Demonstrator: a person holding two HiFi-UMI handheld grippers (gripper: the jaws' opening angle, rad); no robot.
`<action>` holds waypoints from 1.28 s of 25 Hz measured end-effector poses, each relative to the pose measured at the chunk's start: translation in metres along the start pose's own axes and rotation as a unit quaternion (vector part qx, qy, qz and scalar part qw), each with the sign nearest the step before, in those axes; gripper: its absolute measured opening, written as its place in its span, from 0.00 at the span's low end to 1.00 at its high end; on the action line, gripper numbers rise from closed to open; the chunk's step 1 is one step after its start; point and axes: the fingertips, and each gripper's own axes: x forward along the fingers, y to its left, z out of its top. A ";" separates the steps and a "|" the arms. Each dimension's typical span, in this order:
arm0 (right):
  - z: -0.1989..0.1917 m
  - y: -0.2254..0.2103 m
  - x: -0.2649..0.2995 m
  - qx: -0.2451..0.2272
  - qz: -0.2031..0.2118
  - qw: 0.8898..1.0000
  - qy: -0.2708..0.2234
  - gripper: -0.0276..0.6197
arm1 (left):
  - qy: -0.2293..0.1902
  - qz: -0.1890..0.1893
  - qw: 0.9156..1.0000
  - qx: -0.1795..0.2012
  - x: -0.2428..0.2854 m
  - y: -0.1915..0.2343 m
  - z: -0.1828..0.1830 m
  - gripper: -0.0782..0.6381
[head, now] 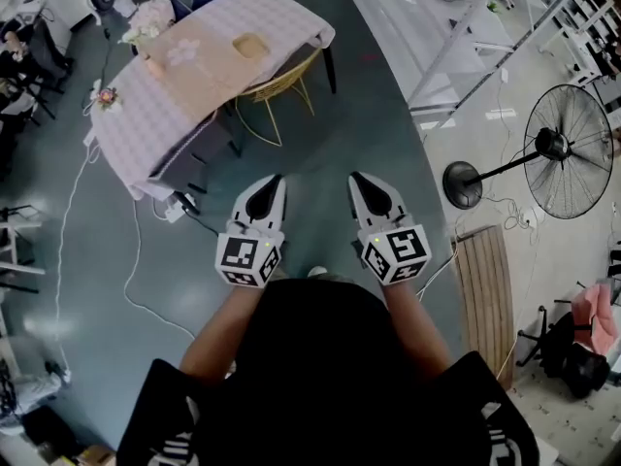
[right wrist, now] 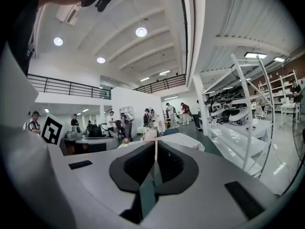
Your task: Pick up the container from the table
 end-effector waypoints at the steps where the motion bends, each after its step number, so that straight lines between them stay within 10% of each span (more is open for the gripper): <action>1: -0.002 -0.001 -0.001 0.002 0.000 1.000 0.004 0.04 | 0.001 0.007 1.000 0.003 0.000 0.002 0.001 0.12; 7: -0.016 -0.004 -0.006 0.012 0.013 1.000 0.024 0.27 | 0.040 -0.002 0.999 -0.004 0.000 0.012 -0.019 0.33; 20: -0.035 -0.017 0.082 0.032 0.039 0.997 0.058 0.27 | 0.084 -0.020 0.996 -0.022 0.062 0.081 -0.042 0.33; 32: 0.015 -0.100 0.294 0.035 0.007 0.996 0.087 0.27 | 0.113 -0.027 0.992 -0.040 0.239 0.243 -0.012 0.33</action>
